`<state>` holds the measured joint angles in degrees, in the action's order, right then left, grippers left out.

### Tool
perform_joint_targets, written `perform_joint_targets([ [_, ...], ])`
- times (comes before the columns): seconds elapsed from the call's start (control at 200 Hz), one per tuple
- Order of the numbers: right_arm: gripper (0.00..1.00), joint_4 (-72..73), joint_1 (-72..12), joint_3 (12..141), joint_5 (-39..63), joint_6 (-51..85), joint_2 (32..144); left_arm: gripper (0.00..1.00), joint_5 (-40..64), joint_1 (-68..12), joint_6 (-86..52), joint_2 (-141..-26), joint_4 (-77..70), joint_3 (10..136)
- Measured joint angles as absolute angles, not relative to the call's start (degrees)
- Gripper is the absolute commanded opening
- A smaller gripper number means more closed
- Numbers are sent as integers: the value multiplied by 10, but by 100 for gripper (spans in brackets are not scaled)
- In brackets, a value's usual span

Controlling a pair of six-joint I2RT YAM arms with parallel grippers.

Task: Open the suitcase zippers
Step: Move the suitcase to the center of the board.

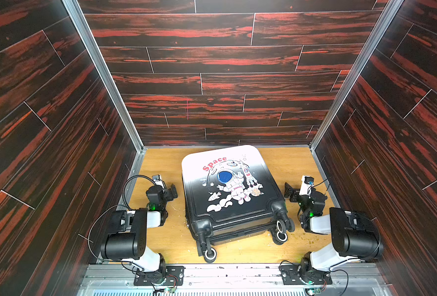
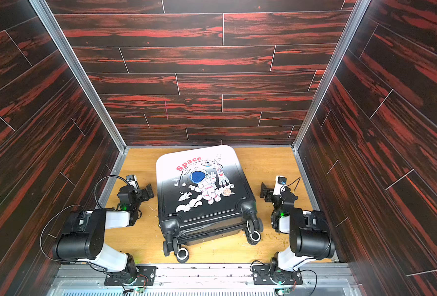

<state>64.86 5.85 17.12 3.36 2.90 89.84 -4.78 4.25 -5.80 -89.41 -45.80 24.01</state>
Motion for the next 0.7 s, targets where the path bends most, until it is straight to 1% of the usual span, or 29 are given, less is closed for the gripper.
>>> perform_joint_targets([
  [0.701, 98, 647, 57, 171, 27, 29, 898, 100, -56, 37, -58, -894, -458, 240],
])
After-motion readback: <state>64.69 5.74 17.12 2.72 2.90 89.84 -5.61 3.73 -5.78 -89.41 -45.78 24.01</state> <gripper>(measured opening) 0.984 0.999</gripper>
